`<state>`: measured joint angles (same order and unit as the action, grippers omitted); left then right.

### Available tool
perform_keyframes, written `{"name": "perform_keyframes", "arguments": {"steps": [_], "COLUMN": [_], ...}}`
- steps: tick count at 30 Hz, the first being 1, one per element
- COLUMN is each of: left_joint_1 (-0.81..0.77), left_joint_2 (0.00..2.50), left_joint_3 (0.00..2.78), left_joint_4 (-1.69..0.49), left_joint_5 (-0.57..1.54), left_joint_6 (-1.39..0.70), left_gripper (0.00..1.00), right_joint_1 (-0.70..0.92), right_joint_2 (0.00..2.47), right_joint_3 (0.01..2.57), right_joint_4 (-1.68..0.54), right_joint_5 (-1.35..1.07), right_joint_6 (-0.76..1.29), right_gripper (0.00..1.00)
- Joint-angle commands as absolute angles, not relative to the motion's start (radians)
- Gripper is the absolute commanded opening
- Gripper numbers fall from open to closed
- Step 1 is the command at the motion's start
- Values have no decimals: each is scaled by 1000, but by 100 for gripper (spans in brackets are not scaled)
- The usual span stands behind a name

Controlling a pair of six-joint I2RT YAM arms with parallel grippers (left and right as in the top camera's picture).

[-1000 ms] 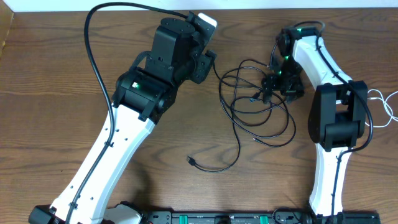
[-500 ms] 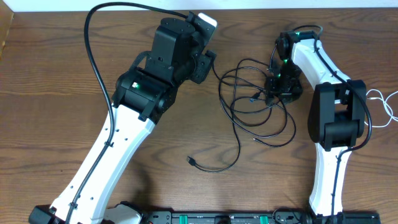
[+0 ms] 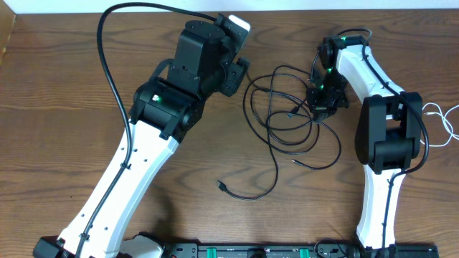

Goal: Untangle cables

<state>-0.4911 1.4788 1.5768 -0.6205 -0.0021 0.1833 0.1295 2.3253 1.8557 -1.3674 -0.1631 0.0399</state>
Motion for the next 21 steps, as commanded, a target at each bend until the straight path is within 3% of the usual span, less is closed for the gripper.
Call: {"name": "perform_keyframes", "arguments": {"steps": [1,21], "left_joint_1": [-488,-487], "left_joint_2": [1459,1459], "left_joint_3": [1580,1580], "left_joint_4": [-616,-619], "left_joint_5": [0,0], "left_joint_6": [186,186], "left_gripper": [62,62], "right_joint_1": [133,102], "right_joint_2": [2338,2218], "right_joint_3": [1851,1851], "right_joint_4": [-1361,-1240], "right_joint_5": [-294,-893], "right_joint_6": [-30,-242], "right_gripper": [1,1]}}
